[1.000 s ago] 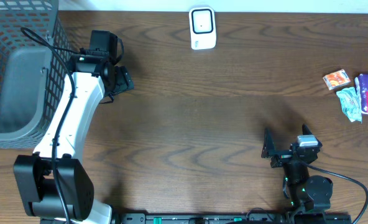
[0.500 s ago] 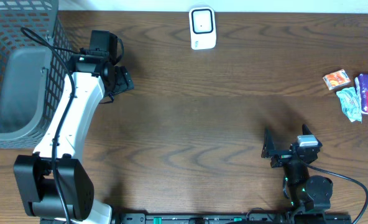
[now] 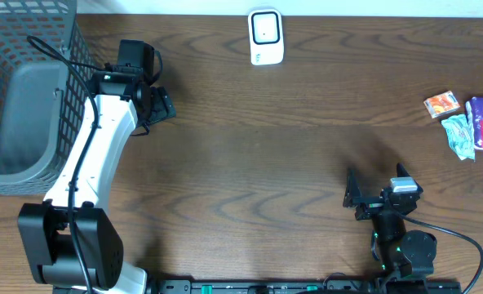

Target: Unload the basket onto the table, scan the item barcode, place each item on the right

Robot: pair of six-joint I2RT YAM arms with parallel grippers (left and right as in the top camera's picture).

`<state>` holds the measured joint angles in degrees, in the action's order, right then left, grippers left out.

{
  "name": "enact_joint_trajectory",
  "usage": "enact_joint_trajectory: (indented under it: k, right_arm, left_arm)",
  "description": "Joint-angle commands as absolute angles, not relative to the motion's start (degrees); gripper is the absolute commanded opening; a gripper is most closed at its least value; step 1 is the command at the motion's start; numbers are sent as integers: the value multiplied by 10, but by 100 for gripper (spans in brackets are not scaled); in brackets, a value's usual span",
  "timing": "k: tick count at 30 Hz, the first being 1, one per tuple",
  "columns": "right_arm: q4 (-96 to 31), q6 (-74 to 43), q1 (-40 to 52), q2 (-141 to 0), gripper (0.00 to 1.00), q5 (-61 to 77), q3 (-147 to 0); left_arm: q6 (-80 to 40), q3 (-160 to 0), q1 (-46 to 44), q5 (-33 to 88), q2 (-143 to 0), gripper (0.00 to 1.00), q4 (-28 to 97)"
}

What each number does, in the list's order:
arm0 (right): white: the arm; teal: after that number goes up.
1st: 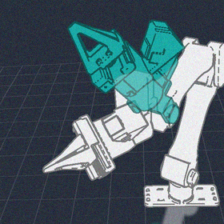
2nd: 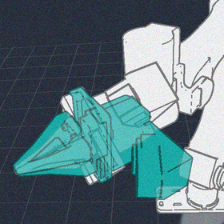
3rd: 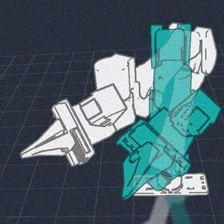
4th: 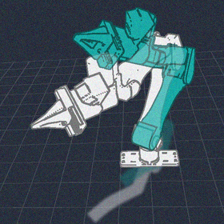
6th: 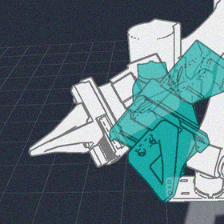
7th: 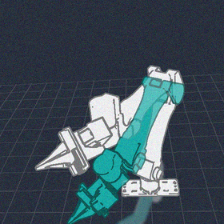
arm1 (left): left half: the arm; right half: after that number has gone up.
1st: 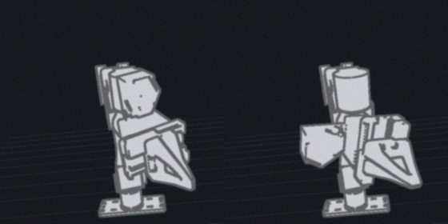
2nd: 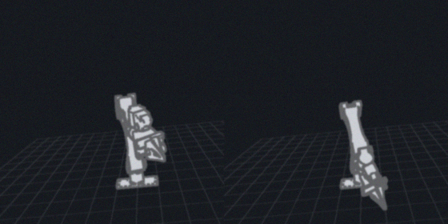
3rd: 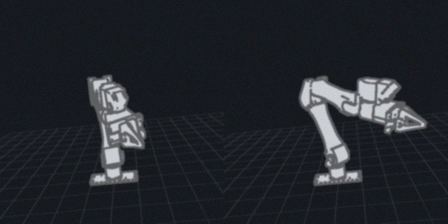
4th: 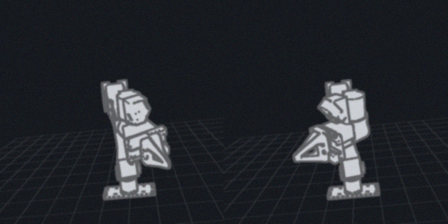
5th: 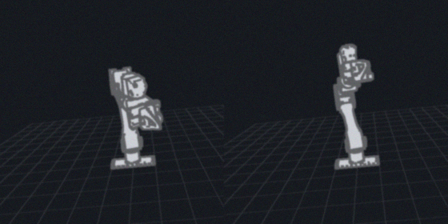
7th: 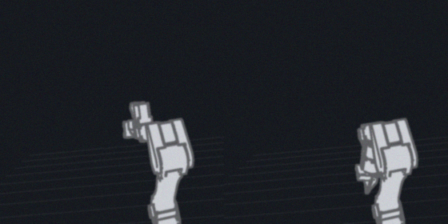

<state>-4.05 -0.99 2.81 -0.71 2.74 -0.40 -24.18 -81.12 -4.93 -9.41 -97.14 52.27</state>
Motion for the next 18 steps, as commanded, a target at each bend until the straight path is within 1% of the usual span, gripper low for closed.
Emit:
enact_joint_trajectory:
  k: [1, 10, 18]
  right_arm:
    - [-43, -12, 23, -3, 99, 22, -4]
    - [-43, -12, 23, -3, 99, 22, -4]
    - [-43, -12, 23, -3, 99, 22, -4]
  left_arm:
    - [-249, -816, -48, -104, -979, 98, 524]
    - [-249, -816, -48, -104, -978, 98, 527]
    - [-249, -814, -48, -103, -961, 98, 568]
